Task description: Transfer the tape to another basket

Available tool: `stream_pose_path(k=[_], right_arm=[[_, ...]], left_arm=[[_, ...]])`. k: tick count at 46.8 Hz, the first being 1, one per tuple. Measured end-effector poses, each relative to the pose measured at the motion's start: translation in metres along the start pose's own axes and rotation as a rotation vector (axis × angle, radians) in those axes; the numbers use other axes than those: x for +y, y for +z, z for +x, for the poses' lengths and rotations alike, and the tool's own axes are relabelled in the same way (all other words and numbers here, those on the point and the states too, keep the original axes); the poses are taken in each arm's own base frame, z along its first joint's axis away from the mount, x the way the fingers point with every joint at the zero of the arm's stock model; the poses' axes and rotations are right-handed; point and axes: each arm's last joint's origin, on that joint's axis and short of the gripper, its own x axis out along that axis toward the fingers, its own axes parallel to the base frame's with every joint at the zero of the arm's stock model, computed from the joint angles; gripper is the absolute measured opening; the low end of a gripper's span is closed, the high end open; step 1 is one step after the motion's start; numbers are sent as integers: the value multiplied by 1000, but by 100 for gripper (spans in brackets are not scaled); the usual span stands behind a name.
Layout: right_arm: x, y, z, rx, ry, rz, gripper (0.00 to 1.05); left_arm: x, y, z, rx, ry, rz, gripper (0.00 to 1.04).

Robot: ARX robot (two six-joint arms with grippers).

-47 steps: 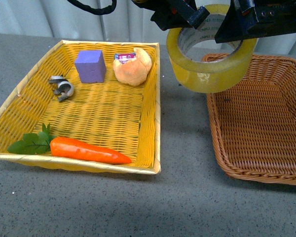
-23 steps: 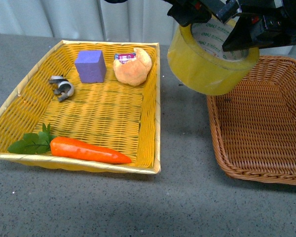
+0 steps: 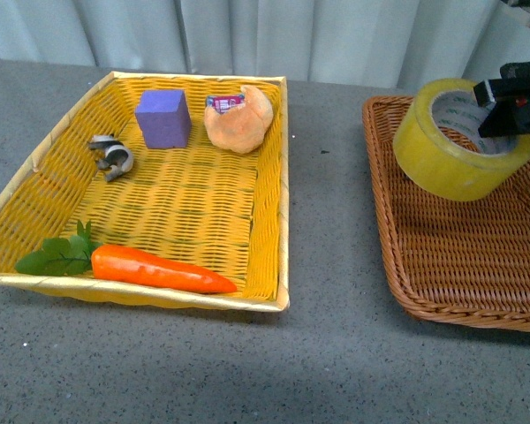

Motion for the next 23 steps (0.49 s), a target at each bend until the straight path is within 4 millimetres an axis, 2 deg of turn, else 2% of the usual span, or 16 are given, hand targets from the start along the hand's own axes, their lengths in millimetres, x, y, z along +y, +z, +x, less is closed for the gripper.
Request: stream_pose_path(k=[12, 21, 23], right_arm=[[-42, -21, 27, 44, -63, 41, 16], [-48, -34, 44, 85, -29, 46, 16], [-47, -34, 47, 79, -7, 46, 20]], left_arm=[[20, -46, -26, 61, 344, -267, 98], [21, -62, -37, 78, 456, -362, 98], [20, -65, -38, 78, 476, -372, 98]])
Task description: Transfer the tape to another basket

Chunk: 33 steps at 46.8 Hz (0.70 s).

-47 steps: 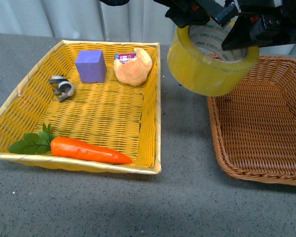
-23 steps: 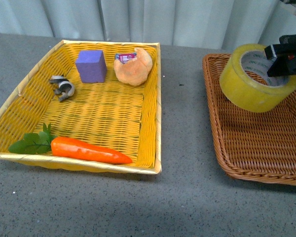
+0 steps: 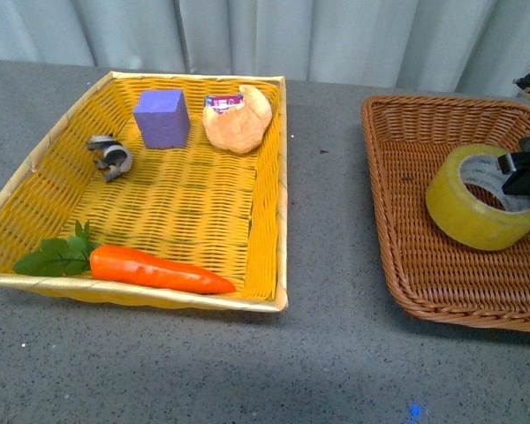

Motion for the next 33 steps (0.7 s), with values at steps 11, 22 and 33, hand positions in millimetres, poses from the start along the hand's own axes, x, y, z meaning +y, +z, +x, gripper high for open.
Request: stream_pose_path(k=[11, 22, 33], right_arm=[[2, 9, -8, -149, 7, -27, 68], [5, -10, -6, -509, -167, 50, 75], [35, -52, -85, -1075, -201, 41, 27]], left_arm=[[1, -15, -8, -68, -11, -61, 92], [38, -41, -53, -305, -228, -51, 49], [67, -73, -87, -283, -229, -37, 4]])
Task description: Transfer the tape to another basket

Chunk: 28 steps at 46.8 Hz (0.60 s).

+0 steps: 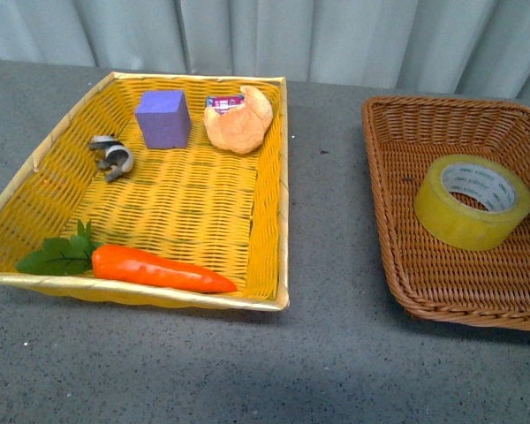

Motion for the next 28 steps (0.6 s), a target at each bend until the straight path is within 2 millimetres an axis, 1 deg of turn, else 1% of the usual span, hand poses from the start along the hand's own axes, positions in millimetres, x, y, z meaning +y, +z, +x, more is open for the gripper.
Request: stream_pose_path(k=[2, 3, 5, 6, 7, 8, 13, 15, 18, 22, 24, 28], right_arm=[[1, 2, -11, 2, 0, 2, 20], [1, 2, -13, 5, -1, 3, 19], [3, 0, -26, 24, 0, 3, 10], [5, -1, -28, 28, -3, 4, 8], [8, -2, -35, 38, -15, 4, 3], [9, -1, -38, 40, -15, 4, 1], [14, 2, -56, 44, 3, 5, 1], [14, 5, -67, 39, 5, 6, 1], [14, 8, -80, 38, 4, 8, 1], [14, 10, -94, 41, 5, 8, 1], [14, 11, -99, 43, 5, 8, 1], [14, 17, -108, 61, 6, 8, 1]], left_arm=[[2, -1, -6, -5, 1, 3, 4], [3, -1, -8, -6, 3, 3, 4], [6, -3, -15, -10, 8, 4, 4], [7, -3, -17, -10, 11, 4, 4], [8, -4, -20, -8, 12, 5, 4], [8, -5, -21, -8, 14, 5, 4], [11, -8, -32, -4, 9, 6, 4], [12, -10, -39, -5, 3, 6, 4], [20, -12, -48, -4, -7, 6, 4], [24, -15, -55, -5, 15, 6, 4], [24, -17, -59, -21, 12, 6, 4], [24, -24, -65, 1, 8, 6, 4]])
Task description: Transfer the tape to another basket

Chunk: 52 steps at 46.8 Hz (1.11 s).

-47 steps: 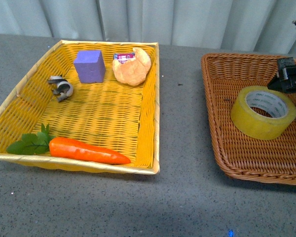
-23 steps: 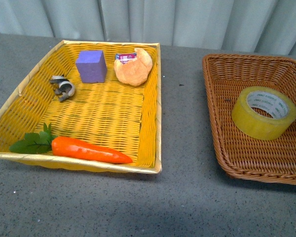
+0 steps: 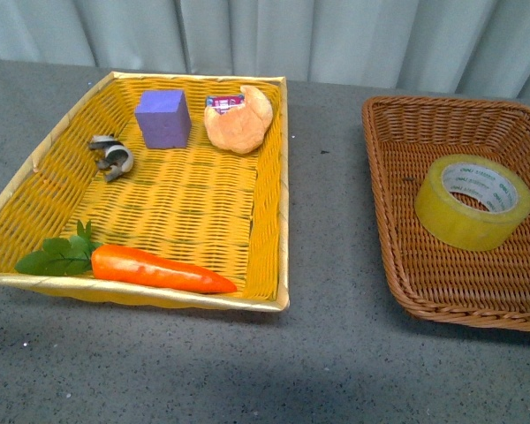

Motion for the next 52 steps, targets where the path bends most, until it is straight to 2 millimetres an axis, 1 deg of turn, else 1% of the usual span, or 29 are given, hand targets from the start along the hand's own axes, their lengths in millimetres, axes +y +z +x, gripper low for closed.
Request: stream_pose_path(k=[4, 21, 40, 52], right_arm=[[0, 6, -12, -20, 0, 1, 1], [0, 5, -43, -21, 0, 3, 1], [0, 6, -65, -27, 0, 3, 1], [0, 9, -75, -37, 0, 3, 1]], left_arm=[[0, 0, -7, 2, 0, 0, 4], [0, 6, -24, -23, 0, 0, 4], [0, 10, -39, -35, 0, 0, 4], [0, 10, -46, -37, 0, 0, 4]])
